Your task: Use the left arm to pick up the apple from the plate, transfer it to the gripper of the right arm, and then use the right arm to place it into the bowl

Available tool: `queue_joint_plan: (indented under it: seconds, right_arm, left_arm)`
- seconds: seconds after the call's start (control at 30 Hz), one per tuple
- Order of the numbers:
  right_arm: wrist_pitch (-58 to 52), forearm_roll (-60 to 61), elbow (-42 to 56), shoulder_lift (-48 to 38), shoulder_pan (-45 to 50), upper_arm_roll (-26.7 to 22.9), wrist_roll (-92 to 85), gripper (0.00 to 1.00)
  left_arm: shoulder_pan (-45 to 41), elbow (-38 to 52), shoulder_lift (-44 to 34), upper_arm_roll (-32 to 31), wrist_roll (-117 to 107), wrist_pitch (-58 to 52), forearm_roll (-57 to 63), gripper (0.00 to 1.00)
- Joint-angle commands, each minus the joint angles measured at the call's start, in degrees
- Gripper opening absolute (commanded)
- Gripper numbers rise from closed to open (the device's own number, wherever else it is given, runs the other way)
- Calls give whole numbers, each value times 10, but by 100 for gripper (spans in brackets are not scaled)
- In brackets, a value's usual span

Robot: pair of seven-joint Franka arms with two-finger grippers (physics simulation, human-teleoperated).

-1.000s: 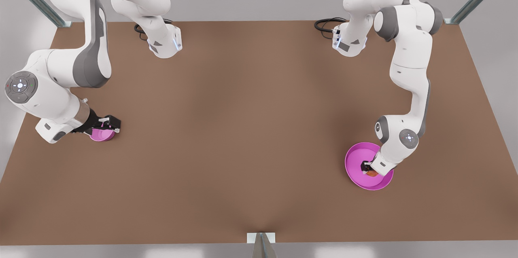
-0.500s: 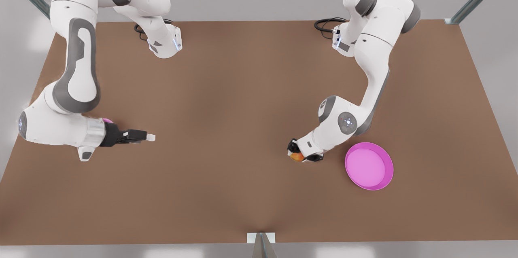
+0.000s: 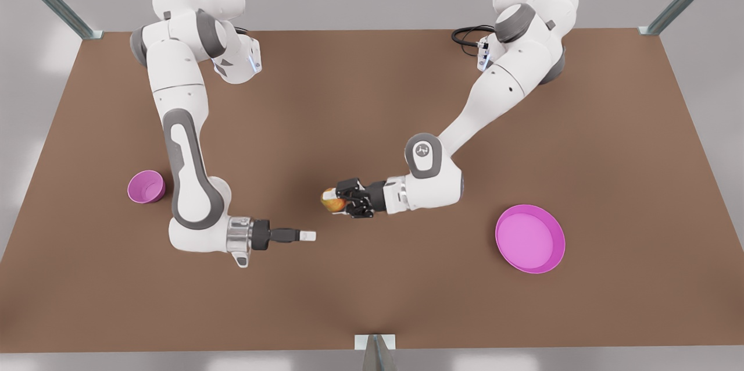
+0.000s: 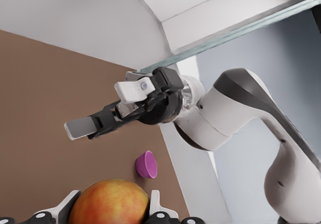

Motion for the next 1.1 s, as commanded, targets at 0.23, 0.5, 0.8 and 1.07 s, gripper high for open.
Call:
queue_joint_plan:
  seconds: [0.23,0.5,0.8,1.07]
  right_arm:
    - [-62,-5,-150,-100,-36,-1,-146,100]
    - [-56,-4,-190,-113,-31,1,-188,100]
    - [-14,13,-177,-123,6,1,-167,100]
    - [10,11,-195,-135,27,12,-145,100]
  left_arm:
    - [0,1,0,-1,548,12,-36,72]
    - [3,16,0,-10,634,13,-37,72]
    - [-6,19,14,-10,644,27,-50,72]
    - [-12,19,18,-10,647,27,-50,73]
